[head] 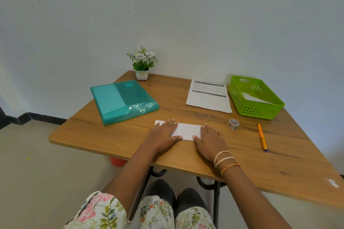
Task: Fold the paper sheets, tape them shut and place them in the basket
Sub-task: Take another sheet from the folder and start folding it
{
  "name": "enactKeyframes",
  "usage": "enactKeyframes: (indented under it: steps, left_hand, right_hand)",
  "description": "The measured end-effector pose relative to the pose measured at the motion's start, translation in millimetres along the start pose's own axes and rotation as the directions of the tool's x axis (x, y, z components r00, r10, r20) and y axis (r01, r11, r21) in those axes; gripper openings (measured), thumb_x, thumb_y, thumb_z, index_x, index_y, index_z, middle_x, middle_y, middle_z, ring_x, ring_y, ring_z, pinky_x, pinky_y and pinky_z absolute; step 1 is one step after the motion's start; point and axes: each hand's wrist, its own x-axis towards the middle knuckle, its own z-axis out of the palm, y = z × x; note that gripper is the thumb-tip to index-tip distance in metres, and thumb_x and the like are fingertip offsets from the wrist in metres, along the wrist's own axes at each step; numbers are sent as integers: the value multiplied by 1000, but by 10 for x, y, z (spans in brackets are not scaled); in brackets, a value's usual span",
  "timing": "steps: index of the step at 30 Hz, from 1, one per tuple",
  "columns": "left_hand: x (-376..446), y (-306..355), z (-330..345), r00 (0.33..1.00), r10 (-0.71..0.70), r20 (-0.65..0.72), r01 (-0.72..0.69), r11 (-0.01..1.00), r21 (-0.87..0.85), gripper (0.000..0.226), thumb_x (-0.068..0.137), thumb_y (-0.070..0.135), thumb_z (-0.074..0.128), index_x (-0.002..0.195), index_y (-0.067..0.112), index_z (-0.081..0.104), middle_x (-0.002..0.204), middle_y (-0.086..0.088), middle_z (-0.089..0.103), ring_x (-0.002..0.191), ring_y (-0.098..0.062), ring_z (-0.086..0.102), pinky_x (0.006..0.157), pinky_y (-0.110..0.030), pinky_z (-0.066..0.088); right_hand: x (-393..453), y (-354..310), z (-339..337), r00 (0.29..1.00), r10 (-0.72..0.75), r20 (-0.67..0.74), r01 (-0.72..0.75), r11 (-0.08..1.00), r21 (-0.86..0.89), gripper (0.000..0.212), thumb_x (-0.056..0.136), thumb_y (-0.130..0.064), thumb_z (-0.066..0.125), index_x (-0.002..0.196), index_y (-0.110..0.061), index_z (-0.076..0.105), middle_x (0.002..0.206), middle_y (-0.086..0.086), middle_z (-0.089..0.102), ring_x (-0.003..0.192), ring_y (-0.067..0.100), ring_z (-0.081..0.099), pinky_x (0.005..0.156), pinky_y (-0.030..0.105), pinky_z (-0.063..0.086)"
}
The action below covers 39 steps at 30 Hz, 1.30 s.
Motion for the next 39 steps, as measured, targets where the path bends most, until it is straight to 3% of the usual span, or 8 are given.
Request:
enactKeyframes:
  steps: [6,10,15,19,24,28,32,39]
  left_hand:
    - [8,-1,-20,998,38,-59,-40,998,-38,58,97,50,41,149,26,31,161,2,15,147,-12,11,119,-43,4]
    - [19,-19,22,973,-12,-228,15,1000,12,52,97,46,45,146,30,38,159,1,22,147,-15,14,117,-53,2]
    - [-19,-177,11,936,-31,-350,28,1000,-13,40,94,31,52,133,25,50,147,-1,43,140,-16,30,115,-53,10]
    - [-41,-410,-94,868,-86,-489,123,991,46,35,92,28,53,127,24,56,138,-2,51,132,-17,41,115,-54,12]
    - [-12,-727,-254,866,-238,-439,333,930,153,57,93,37,51,145,20,34,156,-11,26,145,-27,19,113,-61,8]
    - [35,-968,-394,856,-399,-329,459,879,129,77,92,54,49,151,17,17,158,-15,15,146,-32,13,113,-61,9]
    - [22,-1060,-483,853,-418,-313,476,869,135,71,90,55,51,142,11,32,137,-13,47,127,-29,43,109,-57,25]
    - [-60,-958,-514,801,-296,-521,355,935,15,32,87,32,66,111,12,61,105,-7,59,88,-24,60,73,-35,45]
  right_hand:
    - [48,-11,6,983,-182,-4,181,978,100,60,94,-56,41,145,-26,34,155,-1,31,143,18,27,115,39,25]
    - [146,19,-36,991,-125,-43,126,992,17,54,97,-51,37,142,-22,40,151,3,38,138,20,36,110,39,34]
    - [307,10,-112,996,22,-86,-27,997,-68,47,98,-49,34,128,-18,51,133,7,54,118,25,53,96,40,45]
    - [350,-212,-111,977,34,-212,-38,999,-15,47,96,-48,39,127,-15,52,128,9,57,116,25,53,97,38,45]
    - [341,-786,-53,963,-211,-168,233,964,126,47,95,-45,44,129,-13,48,127,8,54,112,24,53,93,36,46]
    - [330,-1043,22,951,-291,-103,299,951,74,43,96,-45,41,125,-14,50,124,9,53,108,24,54,88,35,48]
    - [346,-1056,19,949,-300,-96,305,952,33,44,97,-45,39,127,-14,50,124,9,52,109,25,54,89,37,49]
    - [389,-1026,-30,948,-312,-62,315,948,46,44,96,-44,41,127,-14,51,124,9,52,111,25,53,93,35,47]
